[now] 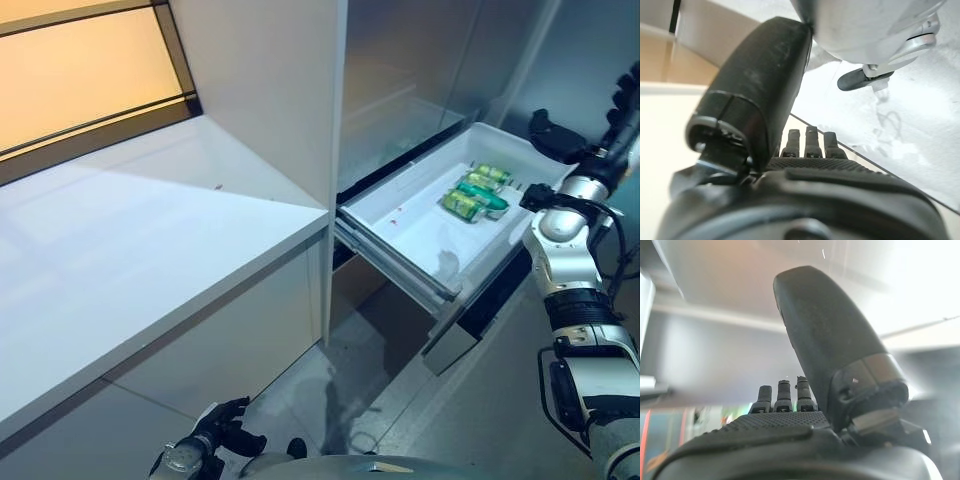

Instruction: Put drinks into fridge and close the fridge

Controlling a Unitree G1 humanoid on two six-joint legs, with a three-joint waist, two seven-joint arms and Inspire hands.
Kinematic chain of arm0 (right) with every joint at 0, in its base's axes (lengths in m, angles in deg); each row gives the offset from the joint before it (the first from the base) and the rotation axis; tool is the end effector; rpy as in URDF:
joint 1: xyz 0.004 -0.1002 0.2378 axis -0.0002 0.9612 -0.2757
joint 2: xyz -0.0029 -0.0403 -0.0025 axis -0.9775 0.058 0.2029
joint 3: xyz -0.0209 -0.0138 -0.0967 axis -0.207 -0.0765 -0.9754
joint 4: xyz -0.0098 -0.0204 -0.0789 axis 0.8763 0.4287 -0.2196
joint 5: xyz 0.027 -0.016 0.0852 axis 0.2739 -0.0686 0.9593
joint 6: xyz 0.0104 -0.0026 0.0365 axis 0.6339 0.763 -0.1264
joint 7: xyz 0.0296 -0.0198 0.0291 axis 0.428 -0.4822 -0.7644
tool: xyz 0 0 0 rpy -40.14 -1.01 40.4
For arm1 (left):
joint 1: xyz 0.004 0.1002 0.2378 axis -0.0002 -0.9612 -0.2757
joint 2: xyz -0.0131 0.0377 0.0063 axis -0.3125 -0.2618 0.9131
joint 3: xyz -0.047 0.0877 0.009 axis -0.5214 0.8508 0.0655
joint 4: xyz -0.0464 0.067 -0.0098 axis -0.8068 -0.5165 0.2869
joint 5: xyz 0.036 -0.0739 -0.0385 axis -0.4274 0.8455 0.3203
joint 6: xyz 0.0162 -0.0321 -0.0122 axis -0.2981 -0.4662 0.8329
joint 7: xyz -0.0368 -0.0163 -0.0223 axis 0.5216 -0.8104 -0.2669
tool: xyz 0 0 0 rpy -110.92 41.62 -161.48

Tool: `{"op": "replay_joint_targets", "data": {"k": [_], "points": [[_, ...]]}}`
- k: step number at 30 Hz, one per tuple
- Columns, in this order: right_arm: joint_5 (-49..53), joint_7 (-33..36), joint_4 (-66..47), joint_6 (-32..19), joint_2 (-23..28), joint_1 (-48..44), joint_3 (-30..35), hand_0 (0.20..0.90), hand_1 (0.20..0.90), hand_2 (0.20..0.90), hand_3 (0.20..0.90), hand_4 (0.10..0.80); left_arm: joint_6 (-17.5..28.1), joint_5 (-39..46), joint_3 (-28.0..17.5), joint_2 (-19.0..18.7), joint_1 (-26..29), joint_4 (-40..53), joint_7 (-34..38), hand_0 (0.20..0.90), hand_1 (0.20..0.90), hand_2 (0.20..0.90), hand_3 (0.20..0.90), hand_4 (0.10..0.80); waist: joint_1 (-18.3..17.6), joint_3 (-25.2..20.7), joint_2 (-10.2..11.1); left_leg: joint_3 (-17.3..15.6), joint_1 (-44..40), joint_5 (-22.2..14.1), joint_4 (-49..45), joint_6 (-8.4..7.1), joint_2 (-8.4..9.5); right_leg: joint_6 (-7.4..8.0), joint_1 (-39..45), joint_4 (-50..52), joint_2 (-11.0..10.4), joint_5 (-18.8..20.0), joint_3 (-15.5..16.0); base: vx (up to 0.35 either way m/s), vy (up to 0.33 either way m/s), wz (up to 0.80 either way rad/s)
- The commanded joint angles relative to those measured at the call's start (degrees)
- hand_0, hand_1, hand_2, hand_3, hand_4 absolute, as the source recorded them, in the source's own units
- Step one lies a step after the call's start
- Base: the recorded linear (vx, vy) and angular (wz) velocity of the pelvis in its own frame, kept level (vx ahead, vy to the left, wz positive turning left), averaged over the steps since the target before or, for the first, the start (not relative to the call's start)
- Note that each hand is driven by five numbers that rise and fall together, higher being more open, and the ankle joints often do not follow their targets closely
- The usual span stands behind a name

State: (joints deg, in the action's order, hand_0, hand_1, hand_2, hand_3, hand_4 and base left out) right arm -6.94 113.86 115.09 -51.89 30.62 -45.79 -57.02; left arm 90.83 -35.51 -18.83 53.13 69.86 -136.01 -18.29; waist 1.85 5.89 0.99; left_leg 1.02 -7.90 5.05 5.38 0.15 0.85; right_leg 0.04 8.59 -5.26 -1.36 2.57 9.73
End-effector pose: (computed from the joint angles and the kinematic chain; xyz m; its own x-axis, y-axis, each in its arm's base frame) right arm 0.2834 -0.2828 0.1511 0.5917 -0.6926 0.4126 0.7422 0.6678 0.0564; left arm 0.0812 0.2290 -0.0923 0.4975 0.0100 -0.8674 0.2890 0.9409 0.1767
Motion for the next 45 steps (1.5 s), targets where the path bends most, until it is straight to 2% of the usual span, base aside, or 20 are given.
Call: {"op": "replay_joint_targets", "data": {"k": [1, 5, 8, 11, 14, 15, 17, 20, 28, 35, 41, 45], "points": [[2.19, -1.24, 0.25, -5.34, 4.67, 0.34, 0.50, 0.900, 0.900, 0.900, 0.900, 0.800, 1.43, -2.47, 3.70, 1.99, 1.84, -2.83, -1.09, 0.900, 0.900, 0.900, 0.900, 0.800, 0.19, -2.98, 0.28, -4.03, -0.77, -5.60, -0.38, 0.12, 0.42, 2.96, 0.10, 1.33, -0.37, -1.20, -2.03, -0.007, 0.007, -0.17], [4.70, -1.57, 1.18, -4.79, 2.62, 3.80, 1.65, 0.900, 0.900, 0.900, 0.900, 0.800, 1.02, -3.18, 3.71, 2.39, 1.89, -2.74, -1.06, 0.900, 0.900, 0.900, 0.900, 0.800, -0.38, -2.95, 0.26, -4.32, -0.92, -5.85, -0.38, 0.47, 0.72, 3.11, -0.15, 1.03, -0.56, -0.66, -3.16, 0.006, 0.007, -0.18], [9.62, -6.02, 1.16, -5.12, 0.15, 6.04, 1.64, 0.900, 0.900, 0.900, 0.900, 0.800, 0.68, -4.73, 3.82, 2.65, 1.58, -3.16, -1.15, 0.900, 0.900, 0.900, 0.900, 0.800, -0.38, -2.69, 0.26, -4.30, -1.01, -5.76, -0.49, 0.84, 1.00, 3.12, -0.62, 2.16, -0.90, -0.88, -3.69, 0.061, 0.004, -0.20], [12.59, -9.21, 0.40, -7.51, -1.36, 7.62, 1.86, 0.900, 0.900, 0.900, 0.900, 0.800, 0.81, -6.21, 4.37, 2.64, 0.93, -2.93, -1.34, 0.900, 0.900, 0.900, 0.900, 0.800, -0.15, -1.38, 0.38, -3.97, 0.03, -6.61, -3.66, 1.43, 1.56, 2.83, -1.79, 4.97, -1.46, -1.65, -4.54, 0.051, 0.011, -0.09], [19.01, -11.41, 0.88, -10.68, -2.43, 7.63, 1.98, 0.900, 0.900, 0.900, 0.900, 0.800, 1.04, -6.04, 6.03, 2.46, 2.38, -2.10, -0.83, 0.900, 0.900, 0.900, 0.900, 0.800, 0.36, 2.08, 0.66, -2.70, 4.84, -8.35, -10.60, 2.25, 2.41, 2.26, -5.61, 10.66, -2.19, -3.12, -4.76, -0.130, 0.001, -0.03], [24.96, -15.20, 1.84, -12.87, -3.08, 6.20, 2.45, 0.900, 0.900, 0.900, 0.900, 0.800, 1.15, -5.48, 7.10, 2.35, 4.83, -1.78, -0.31, 0.900, 0.900, 0.900, 0.900, 0.800, 0.66, 5.23, 0.65, -1.87, 8.46, -9.00, -14.25, 2.77, 2.89, 1.93, -9.03, 14.47, -2.35, -3.85, -4.61, -0.371, -0.012, 0.11], [32.45, -21.15, 2.24, -12.99, -3.78, 3.76, 2.77, 0.900, 0.900, 0.900, 0.900, 0.800, 0.99, -5.10, 8.05, 2.17, 7.90, -1.46, 0.38, 0.900, 0.900, 0.900, 0.900, 0.800, 0.82, 8.93, 0.59, -1.20, 12.30, -9.56, -17.76, 3.29, 3.43, 1.52, -12.87, 18.27, -2.41, -4.50, -4.59, -0.373, -0.020, 0.13], [34.54, -23.29, 2.25, -12.38, -4.03, 0.37, 2.38, 0.900, 0.900, 0.900, 0.900, 0.800, 0.84, -4.01, 8.66, 2.33, 10.73, -0.86, 2.02, 0.900, 0.900, 0.900, 0.900, 0.800, 1.11, 12.80, 0.56, -0.54, 17.77, -10.47, -22.88, 3.83, 3.96, 0.86, -17.93, 23.17, -2.62, -5.45, -4.64, -0.234, -0.015, 0.03], [32.37, -31.74, 0.90, -9.98, -3.94, -2.61, -0.39, 0.900, 0.900, 0.900, 0.900, 0.800, 0.97, -2.76, 7.94, 3.19, 11.76, 0.61, 4.71, 0.900, 0.900, 0.900, 0.900, 0.800, 2.13, 16.12, 0.34, 1.99, 25.61, -12.18, -30.52, 4.28, 5.18, -0.78, -24.70, 30.93, -2.54, -7.88, -4.27, -0.036, 0.005, 0.03], [20.17, -44.53, -10.06, -8.28, -4.53, -4.04, -8.38, 0.900, 0.900, 0.900, 0.900, 0.800, 2.20, -3.21, 6.64, 2.78, 10.33, 2.17, 4.62, 0.900, 0.900, 0.900, 0.900, 0.800, 3.23, 17.13, 0.50, 3.83, 26.93, -11.22, -30.83, 3.80, 5.68, -1.05, -26.06, 32.87, -2.24, -8.59, -3.82, 0.065, 0.008, 0.01], [15.28, -57.34, -17.09, -1.22, -5.11, -9.68, -16.86, 0.900, 0.900, 0.900, 0.900, 0.800, 2.39, -4.25, 6.70, 2.02, 9.62, 3.15, 3.59, 0.900, 0.900, 0.900, 0.900, 0.800, 4.85, 17.12, 0.63, 4.97, 25.51, -10.20, -28.81, 3.27, 5.69, -0.68, -24.55, 31.53, -2.70, -8.46, -3.04, 0.098, 0.010, -0.10], [14.45, -60.24, -19.12, 2.48, -5.73, -12.32, -20.68, 0.900, 0.900, 0.900, 0.900, 0.800, 2.25, -4.95, 7.28, 1.48, 8.47, 3.79, 3.14, 0.900, 0.900, 0.900, 0.900, 0.800, 5.87, 16.39, 0.60, 5.55, 23.49, -9.45, -26.67, 3.04, 5.69, -0.37, -22.05, 29.25, -3.18, -8.14, -2.37, 0.130, 0.023, -0.08]]}}
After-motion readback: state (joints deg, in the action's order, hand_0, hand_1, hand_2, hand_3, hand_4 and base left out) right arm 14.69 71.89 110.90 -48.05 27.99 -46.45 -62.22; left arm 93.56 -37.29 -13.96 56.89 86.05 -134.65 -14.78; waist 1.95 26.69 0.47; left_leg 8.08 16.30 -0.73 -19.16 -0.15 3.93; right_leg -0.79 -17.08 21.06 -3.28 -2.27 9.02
